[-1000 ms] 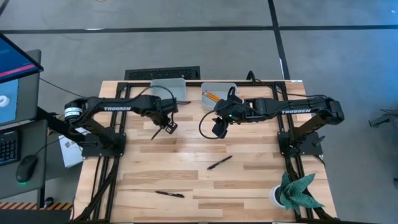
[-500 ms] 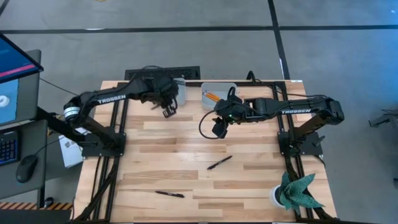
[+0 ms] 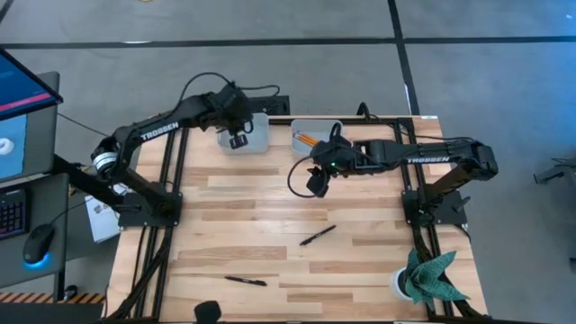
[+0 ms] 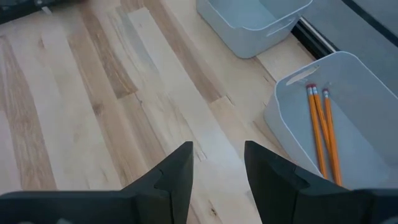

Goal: Sort pens & pencils
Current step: Put the top left black pen into the left gray bin

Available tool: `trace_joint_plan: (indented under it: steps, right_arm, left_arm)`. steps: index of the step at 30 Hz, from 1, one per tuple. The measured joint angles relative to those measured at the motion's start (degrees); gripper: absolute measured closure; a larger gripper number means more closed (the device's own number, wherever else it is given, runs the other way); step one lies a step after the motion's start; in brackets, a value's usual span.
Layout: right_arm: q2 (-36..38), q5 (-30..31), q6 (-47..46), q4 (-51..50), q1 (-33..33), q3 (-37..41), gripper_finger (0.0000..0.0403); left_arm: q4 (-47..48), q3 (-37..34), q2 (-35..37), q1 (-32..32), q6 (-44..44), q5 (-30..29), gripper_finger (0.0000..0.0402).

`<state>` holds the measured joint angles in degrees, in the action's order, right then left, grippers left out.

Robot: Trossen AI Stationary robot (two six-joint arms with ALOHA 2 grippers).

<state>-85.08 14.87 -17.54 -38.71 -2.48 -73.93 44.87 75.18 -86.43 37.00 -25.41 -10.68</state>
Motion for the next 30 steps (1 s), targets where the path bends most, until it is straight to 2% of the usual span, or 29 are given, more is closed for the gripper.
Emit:
trace_joint_plan:
  steps: [8, 17, 24, 30]
  right_arm:
    - [0.0, 0.0, 0.0, 0.12, -1.03, 0.0, 0.0238]
    - [0.0, 0.0, -0.02, 0.12, -1.05, 0.0, 0.0238]
    - [0.0, 0.06, -0.02, 0.11, -1.05, 0.0, 0.0237]
    - [0.0, 0.15, -0.02, 0.12, -1.05, 0.0, 0.0238]
  left_arm:
    - [-2.09, -0.07, -7.84, 0.36, -4.68, -4.24, 0.0352]
    - [-5.38, -0.07, -15.66, 0.36, -12.81, -5.75, 0.0352]
    - [-5.4, -0.07, -19.53, 0.34, -13.17, -6.05, 0.0352]
    - [-6.71, -0.07, -19.74, 0.34, -12.53, -6.22, 0.0352]
